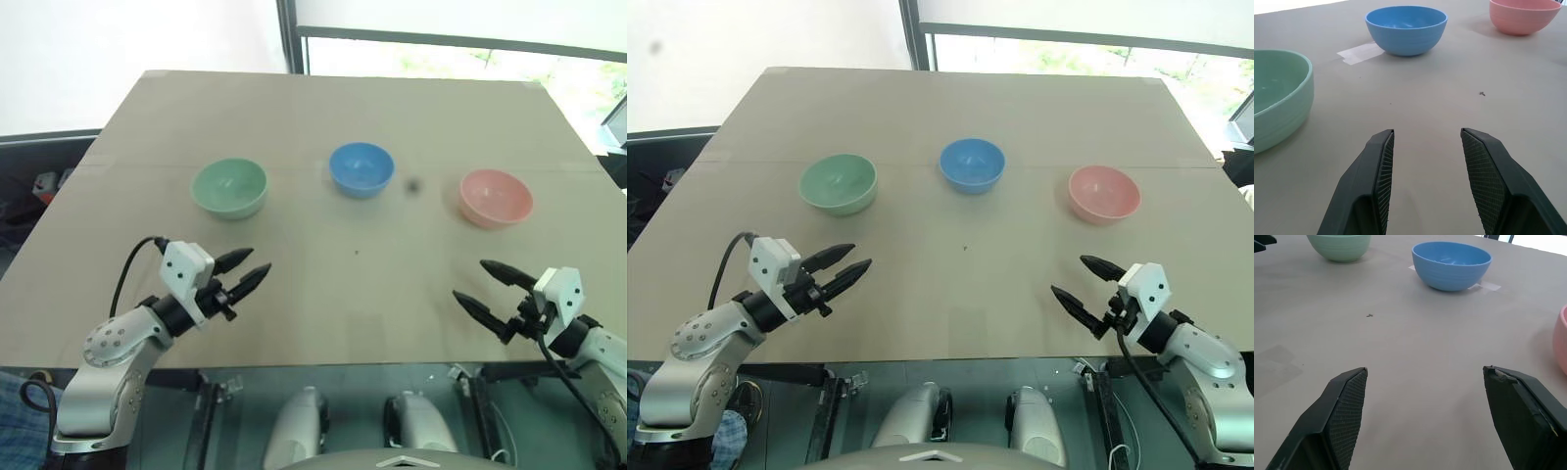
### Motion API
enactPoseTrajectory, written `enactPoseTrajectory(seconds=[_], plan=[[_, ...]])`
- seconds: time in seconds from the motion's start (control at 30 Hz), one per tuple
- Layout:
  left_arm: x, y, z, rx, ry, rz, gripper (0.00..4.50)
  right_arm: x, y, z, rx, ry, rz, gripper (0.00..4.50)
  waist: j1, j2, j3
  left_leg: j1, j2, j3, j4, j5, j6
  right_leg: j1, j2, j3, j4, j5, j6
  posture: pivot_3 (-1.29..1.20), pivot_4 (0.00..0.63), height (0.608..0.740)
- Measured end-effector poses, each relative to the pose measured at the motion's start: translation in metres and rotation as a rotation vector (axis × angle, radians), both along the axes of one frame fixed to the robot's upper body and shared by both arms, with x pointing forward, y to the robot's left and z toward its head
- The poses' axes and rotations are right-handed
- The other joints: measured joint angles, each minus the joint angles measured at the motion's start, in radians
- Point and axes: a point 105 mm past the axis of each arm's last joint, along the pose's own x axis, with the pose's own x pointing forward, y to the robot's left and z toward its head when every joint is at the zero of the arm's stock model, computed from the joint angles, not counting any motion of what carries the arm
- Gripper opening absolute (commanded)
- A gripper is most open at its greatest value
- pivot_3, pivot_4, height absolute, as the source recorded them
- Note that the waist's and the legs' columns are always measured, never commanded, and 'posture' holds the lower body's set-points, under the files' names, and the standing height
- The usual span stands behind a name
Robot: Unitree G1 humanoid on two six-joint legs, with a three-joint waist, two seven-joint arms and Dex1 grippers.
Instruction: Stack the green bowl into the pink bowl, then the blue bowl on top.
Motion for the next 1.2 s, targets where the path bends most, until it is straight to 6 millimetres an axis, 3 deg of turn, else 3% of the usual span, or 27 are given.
enactPoseTrajectory(seconds=[0.23,0.37,0.5,0.67,0.87,1.1,1.2], plan=[[-0.002,-0.009,0.006,-0.082,0.020,-0.058,2.28,0.015,-0.004,0.008,-0.086,0.005,0.023,3.97,-0.001,0.001,0.000,0.000,0.000,0.000,0.001,0.000,0.000,0.000,0.000,0.001,0.001,0.000,0.000,0.00,0.150,0.740],[-0.004,-0.021,0.015,-0.136,0.017,-0.124,2.28,0.039,-0.010,0.032,-0.182,-0.031,0.034,3.97,-0.001,0.000,0.000,0.001,0.000,0.000,0.001,0.000,0.000,0.001,0.001,0.000,0.001,0.000,-0.001,0.00,0.150,0.740],[-0.007,-0.032,0.018,-0.175,0.032,-0.182,2.28,0.062,-0.019,0.035,-0.288,-0.006,-0.009,3.97,0.000,0.000,0.000,0.000,0.000,0.000,0.001,0.000,0.000,0.001,0.000,0.000,0.000,0.001,0.001,0.00,0.150,0.740],[-0.010,-0.050,0.034,-0.179,0.006,-0.313,2.28,0.105,-0.028,0.048,-0.359,-0.046,-0.038,3.97,-0.001,0.001,0.001,0.000,0.000,0.001,0.001,0.000,0.000,0.001,0.001,0.000,0.000,0.001,0.002,0.00,0.150,0.740],[-0.009,-0.057,0.044,-0.148,-0.006,-0.374,2.28,0.129,-0.038,0.037,-0.446,-0.020,-0.050,3.97,-0.002,0.001,0.001,-0.002,-0.001,0.001,0.001,0.000,0.001,0.000,0.001,0.000,-0.003,0.002,0.003,0.00,0.150,0.740],[-0.007,-0.064,0.048,-0.139,-0.008,-0.409,2.28,0.143,-0.047,0.002,-0.561,0.134,-0.064,3.97,-0.002,0.002,0.001,-0.002,-0.001,0.001,0.002,0.000,0.000,0.000,0.001,0.000,-0.002,0.002,0.003,0.00,0.150,0.740],[-0.007,-0.066,0.050,-0.137,-0.012,-0.418,2.28,0.150,-0.047,0.005,-0.588,0.142,-0.072,3.97,-0.005,0.002,0.001,-0.002,0.000,0.001,0.002,0.000,0.000,0.000,0.001,0.000,-0.002,0.002,0.003,0.00,0.150,0.740]])
